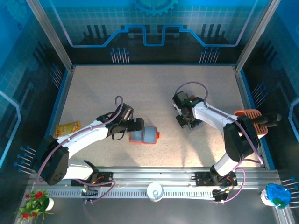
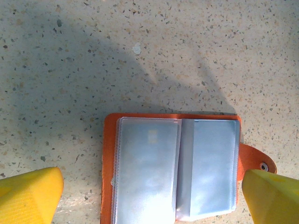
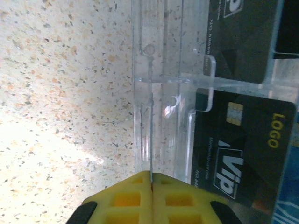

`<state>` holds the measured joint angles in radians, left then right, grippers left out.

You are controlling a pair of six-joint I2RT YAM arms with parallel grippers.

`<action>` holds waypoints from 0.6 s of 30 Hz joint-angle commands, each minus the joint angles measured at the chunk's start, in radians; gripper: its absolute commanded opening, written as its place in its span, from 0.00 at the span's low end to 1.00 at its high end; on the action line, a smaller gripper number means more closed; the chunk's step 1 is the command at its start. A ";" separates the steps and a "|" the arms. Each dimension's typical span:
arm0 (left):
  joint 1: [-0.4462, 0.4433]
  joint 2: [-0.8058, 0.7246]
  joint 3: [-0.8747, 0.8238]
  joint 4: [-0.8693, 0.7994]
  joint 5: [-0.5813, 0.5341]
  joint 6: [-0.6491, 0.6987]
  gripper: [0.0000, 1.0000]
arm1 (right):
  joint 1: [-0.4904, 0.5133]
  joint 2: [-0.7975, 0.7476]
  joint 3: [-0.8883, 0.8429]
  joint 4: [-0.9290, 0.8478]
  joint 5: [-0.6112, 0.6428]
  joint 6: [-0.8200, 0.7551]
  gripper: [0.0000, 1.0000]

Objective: Put the credit cards into the card holder

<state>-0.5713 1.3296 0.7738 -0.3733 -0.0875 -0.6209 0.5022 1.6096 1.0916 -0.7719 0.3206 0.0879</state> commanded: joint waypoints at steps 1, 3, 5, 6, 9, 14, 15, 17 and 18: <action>0.008 0.010 0.022 -0.028 0.020 0.029 0.99 | 0.007 -0.062 0.059 -0.049 -0.046 -0.025 0.00; 0.007 0.010 0.022 -0.031 0.018 0.033 0.99 | 0.017 -0.090 0.088 -0.070 -0.070 -0.021 0.00; 0.007 0.010 0.023 -0.034 0.016 0.038 0.99 | 0.031 -0.121 0.117 -0.090 -0.096 -0.005 0.00; 0.007 0.011 0.023 -0.036 0.015 0.041 0.99 | 0.038 -0.137 0.128 -0.095 -0.113 0.009 0.00; 0.007 0.018 0.022 -0.042 0.010 0.051 0.99 | 0.062 -0.180 0.138 -0.069 -0.182 0.073 0.00; 0.008 0.035 0.022 -0.078 -0.036 0.067 0.99 | 0.107 -0.243 0.051 0.152 -0.350 0.273 0.00; 0.007 0.039 0.020 -0.088 -0.048 0.070 0.99 | 0.116 -0.252 0.019 0.218 -0.384 0.320 0.00; 0.007 0.050 0.013 -0.103 -0.069 0.073 0.99 | 0.137 -0.262 -0.051 0.373 -0.431 0.427 0.00; 0.007 0.057 0.009 -0.110 -0.081 0.072 0.99 | 0.148 -0.262 -0.097 0.464 -0.451 0.485 0.00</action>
<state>-0.5713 1.3678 0.7738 -0.4252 -0.1184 -0.5732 0.6220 1.3502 1.0832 -0.5575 -0.0036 0.3656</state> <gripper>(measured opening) 0.992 0.063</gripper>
